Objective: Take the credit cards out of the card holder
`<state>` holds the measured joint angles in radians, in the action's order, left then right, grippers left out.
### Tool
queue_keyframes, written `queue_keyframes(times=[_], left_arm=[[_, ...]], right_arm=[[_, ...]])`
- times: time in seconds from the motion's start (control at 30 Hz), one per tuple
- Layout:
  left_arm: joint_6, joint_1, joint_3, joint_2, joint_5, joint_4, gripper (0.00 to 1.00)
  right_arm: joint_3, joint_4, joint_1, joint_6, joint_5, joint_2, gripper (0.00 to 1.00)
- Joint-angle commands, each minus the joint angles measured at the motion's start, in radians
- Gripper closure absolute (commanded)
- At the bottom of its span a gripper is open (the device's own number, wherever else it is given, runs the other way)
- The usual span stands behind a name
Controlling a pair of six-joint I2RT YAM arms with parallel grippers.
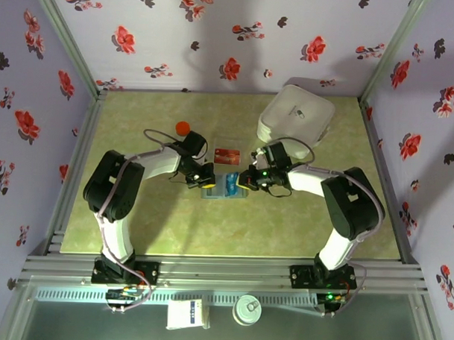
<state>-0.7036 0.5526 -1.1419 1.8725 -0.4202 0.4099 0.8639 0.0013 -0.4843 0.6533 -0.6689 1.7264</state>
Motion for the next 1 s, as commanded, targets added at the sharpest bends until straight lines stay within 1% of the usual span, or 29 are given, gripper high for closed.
queue_keyframes(times=[0.0,0.3,0.37,0.53,0.77,0.97], left_arm=[[-0.009,0.001,-0.023,-0.063,0.008,0.051,1.00],[-0.008,-0.006,-0.020,-0.108,0.017,0.049,1.00],[-0.008,-0.008,-0.010,-0.125,0.028,0.046,0.98],[-0.009,-0.017,0.026,-0.149,0.044,0.025,0.96],[-0.012,-0.033,0.095,-0.174,0.043,-0.010,0.95],[-0.013,-0.040,0.135,-0.177,0.041,-0.037,0.94]], right_arm=[[0.029,-0.091,0.004,-0.024,0.033,-0.024,1.00],[0.044,-0.183,0.002,-0.030,0.084,-0.098,1.00],[0.059,-0.215,-0.004,-0.040,0.099,-0.106,1.00],[0.120,-0.298,-0.045,-0.057,0.146,-0.085,1.00],[0.242,-0.452,-0.106,-0.094,0.258,-0.033,1.00],[0.327,-0.534,-0.141,-0.109,0.318,0.014,1.00]])
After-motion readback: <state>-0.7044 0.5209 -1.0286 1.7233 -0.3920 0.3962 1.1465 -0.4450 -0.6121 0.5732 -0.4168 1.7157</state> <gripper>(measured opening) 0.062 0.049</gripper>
